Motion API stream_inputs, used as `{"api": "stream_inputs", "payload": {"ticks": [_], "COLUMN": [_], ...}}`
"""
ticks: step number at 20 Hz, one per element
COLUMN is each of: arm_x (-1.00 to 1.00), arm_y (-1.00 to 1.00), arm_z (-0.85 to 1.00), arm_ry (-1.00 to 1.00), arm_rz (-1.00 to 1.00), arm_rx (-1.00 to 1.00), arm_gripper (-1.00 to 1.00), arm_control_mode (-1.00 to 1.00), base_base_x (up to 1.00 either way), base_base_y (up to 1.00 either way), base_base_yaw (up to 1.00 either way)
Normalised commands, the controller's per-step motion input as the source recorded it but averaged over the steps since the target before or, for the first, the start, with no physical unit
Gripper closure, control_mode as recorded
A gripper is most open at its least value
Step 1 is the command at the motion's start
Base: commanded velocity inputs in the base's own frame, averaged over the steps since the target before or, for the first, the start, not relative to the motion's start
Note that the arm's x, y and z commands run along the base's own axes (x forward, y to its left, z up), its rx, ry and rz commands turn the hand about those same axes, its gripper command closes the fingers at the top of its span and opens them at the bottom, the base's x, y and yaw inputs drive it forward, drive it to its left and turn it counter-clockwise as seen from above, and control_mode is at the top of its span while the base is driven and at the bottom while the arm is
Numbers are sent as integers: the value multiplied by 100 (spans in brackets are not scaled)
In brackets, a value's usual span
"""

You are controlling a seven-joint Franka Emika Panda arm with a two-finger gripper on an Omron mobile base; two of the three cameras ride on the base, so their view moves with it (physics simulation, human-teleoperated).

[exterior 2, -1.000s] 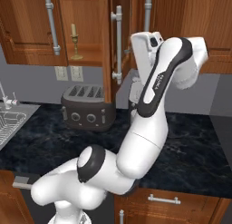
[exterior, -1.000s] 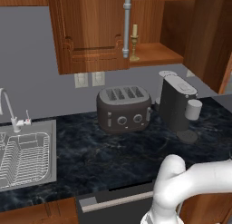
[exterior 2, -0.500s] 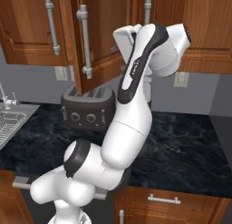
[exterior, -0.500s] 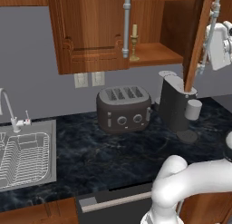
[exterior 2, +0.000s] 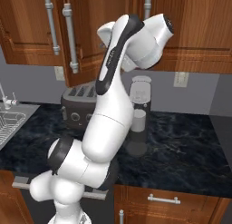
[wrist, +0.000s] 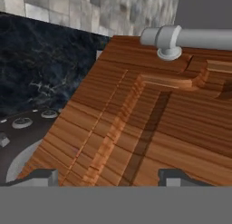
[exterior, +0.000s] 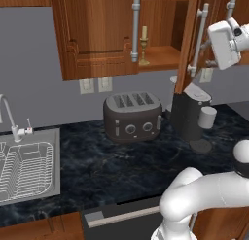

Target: Pick the candle and candle from the dining table and place them in the open cabinet. Close the cabinet after placing the objects.

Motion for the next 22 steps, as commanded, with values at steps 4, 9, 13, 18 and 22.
{"api": "stream_inputs", "payload": {"ticks": [4,9,13,18,22], "arm_x": [16,13,21,25,31], "arm_y": [41,28,25,26,29], "arm_z": [0,0,0,0,0], "arm_ry": [-8,-4,-10,-9,-8], "arm_rz": [0,-1,-3,-2,-1], "arm_rx": [-6,-2,-4,-3,-1], "arm_gripper": [-100,-100,-100,-100,-100], "arm_control_mode": [-100,-100,-100,-100,-100], "base_base_x": [0,0,0,0,0], "base_base_y": [0,0,0,0,0], "base_base_yaw": [0,0,0,0,0]}}
